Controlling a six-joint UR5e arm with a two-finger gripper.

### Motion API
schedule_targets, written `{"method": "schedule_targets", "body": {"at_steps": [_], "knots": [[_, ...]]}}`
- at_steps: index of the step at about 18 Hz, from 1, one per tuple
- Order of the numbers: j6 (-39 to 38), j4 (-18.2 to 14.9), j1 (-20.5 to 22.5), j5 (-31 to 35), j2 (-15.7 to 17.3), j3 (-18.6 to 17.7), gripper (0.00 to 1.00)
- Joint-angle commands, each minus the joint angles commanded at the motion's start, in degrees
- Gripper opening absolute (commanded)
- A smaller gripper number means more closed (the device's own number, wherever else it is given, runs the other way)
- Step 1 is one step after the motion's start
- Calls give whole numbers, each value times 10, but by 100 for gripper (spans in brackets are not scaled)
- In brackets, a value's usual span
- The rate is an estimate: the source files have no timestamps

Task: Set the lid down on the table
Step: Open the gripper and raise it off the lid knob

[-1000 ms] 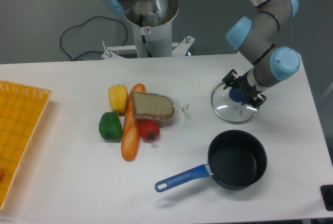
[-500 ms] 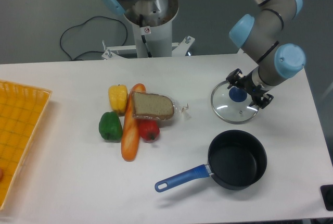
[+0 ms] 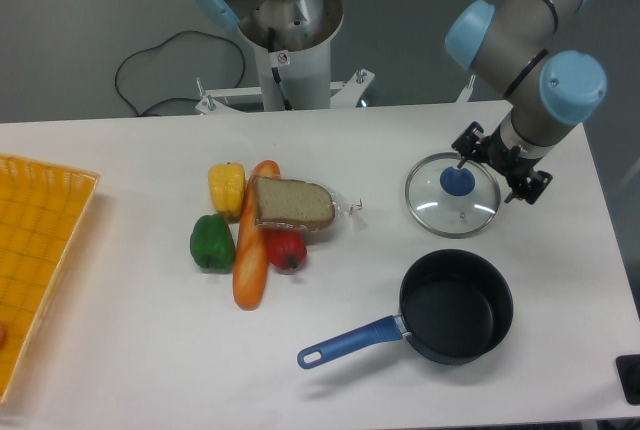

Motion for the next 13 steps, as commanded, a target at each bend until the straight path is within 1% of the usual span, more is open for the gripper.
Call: {"method": "schedule_targets", "body": {"at_steps": [4, 8, 10, 13], "knots": [[3, -1, -16, -1, -5, 18, 100], [5, 0, -22, -2, -1, 20, 100], [6, 6, -28, -3, -5, 20, 100], [6, 7, -33, -3, -14, 21, 100]]}}
